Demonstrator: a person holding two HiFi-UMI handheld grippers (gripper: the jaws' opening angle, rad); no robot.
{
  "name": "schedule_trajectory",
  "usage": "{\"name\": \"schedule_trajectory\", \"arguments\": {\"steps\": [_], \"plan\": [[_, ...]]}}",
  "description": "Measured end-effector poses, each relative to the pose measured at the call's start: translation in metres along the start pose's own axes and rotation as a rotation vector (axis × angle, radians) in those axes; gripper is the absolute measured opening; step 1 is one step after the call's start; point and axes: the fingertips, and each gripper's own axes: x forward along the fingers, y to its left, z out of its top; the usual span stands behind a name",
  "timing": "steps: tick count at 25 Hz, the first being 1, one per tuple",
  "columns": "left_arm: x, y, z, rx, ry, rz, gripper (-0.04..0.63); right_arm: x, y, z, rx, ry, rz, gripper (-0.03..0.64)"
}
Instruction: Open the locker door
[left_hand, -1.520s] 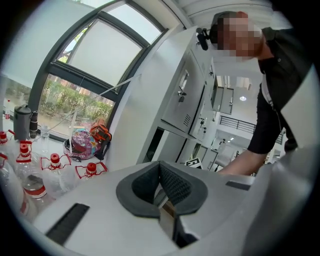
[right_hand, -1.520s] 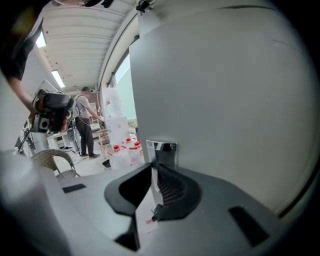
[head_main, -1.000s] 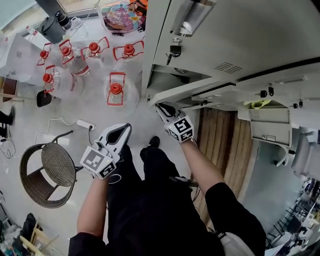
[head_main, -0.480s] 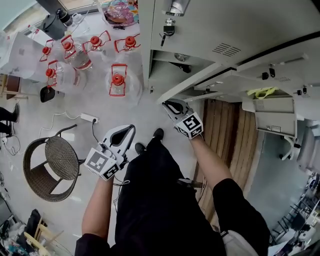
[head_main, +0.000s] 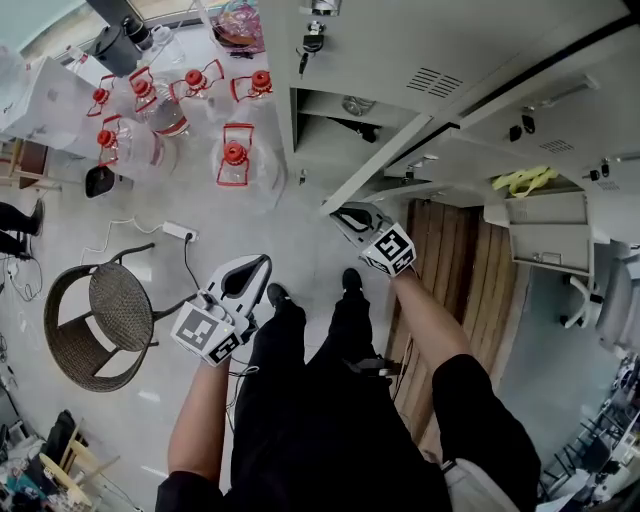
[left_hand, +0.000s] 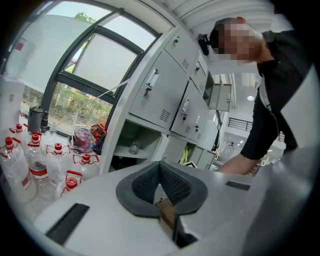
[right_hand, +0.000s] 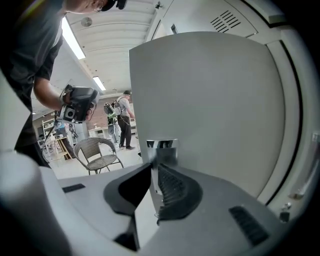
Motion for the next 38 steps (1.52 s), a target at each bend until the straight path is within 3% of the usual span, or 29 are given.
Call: {"name": "schedule_trajectory", "arguments": {"steps": [8,19,38], "plan": [[0.034,-0.028,-0.014,-0.050,-0.032,0.091,0.011,-0.028,0.002,-0.011,-0.041,-0.002,0.149,0.054],[0.059,-0.077,-0.020,-0.058,-0.075,0.175,0.011,-0.061,0.005,-0.028,-0.096,0.040,0.304,0.052],[0.071,-0.106,-0.055,-0.097,-0.046,0.090,0.011,-0.091,0.005,-0.038,-0.114,0.070,0.363,0.056]]}}
